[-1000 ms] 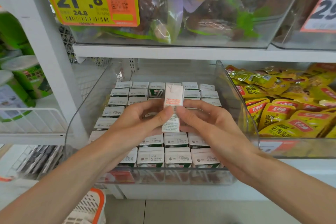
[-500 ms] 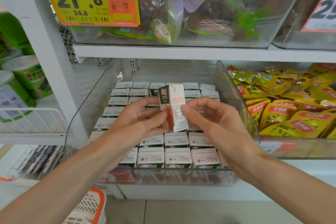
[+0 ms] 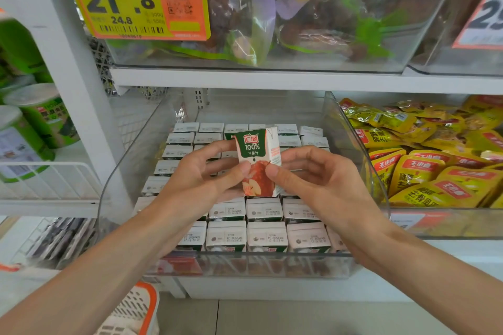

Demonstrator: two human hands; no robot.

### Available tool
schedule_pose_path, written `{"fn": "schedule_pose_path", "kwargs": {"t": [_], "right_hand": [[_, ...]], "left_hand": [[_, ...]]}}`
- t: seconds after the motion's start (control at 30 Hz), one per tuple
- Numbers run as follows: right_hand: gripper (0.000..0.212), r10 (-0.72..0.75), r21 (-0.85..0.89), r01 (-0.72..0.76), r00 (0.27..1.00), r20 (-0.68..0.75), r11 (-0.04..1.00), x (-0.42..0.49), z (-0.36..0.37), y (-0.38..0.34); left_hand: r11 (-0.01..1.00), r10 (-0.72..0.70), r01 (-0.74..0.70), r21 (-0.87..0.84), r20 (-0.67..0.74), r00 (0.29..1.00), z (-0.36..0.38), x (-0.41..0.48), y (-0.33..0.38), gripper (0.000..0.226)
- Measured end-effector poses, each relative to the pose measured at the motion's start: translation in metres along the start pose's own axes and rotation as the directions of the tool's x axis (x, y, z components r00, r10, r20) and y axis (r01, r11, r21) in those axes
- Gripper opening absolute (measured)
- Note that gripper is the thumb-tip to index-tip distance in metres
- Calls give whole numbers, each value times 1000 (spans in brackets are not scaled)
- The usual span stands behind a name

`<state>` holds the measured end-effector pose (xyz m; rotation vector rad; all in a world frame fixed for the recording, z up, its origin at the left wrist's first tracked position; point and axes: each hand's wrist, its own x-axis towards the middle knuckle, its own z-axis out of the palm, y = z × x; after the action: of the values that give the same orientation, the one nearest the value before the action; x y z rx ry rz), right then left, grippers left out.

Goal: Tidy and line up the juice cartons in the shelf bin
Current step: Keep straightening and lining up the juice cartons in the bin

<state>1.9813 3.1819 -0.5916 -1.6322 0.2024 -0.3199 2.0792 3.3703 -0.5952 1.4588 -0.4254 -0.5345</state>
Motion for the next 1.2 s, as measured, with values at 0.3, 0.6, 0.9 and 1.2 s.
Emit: {"fn": "schedule_pose_path", "kwargs": {"t": [0.3, 0.6, 0.9, 1.2], "right_hand": [[21, 54, -91, -58, 997, -54, 994, 3, -2, 2], [19, 86, -32, -88, 995, -48, 996, 3, -4, 4], [49, 98, 12, -100, 988, 117, 995, 1, 7, 5], [46, 72, -6, -72, 984, 164, 997, 2, 4, -3]], "left_hand": [[999, 37, -37, -1, -37, 999, -1, -1, 2, 38], [997, 61, -58, 40, -62, 996, -1, 0, 2, 38], [987, 77, -69, 146, -45, 996, 4, -2, 3, 51], [997, 45, -48, 64, 62, 997, 2, -4, 4, 50]]}}
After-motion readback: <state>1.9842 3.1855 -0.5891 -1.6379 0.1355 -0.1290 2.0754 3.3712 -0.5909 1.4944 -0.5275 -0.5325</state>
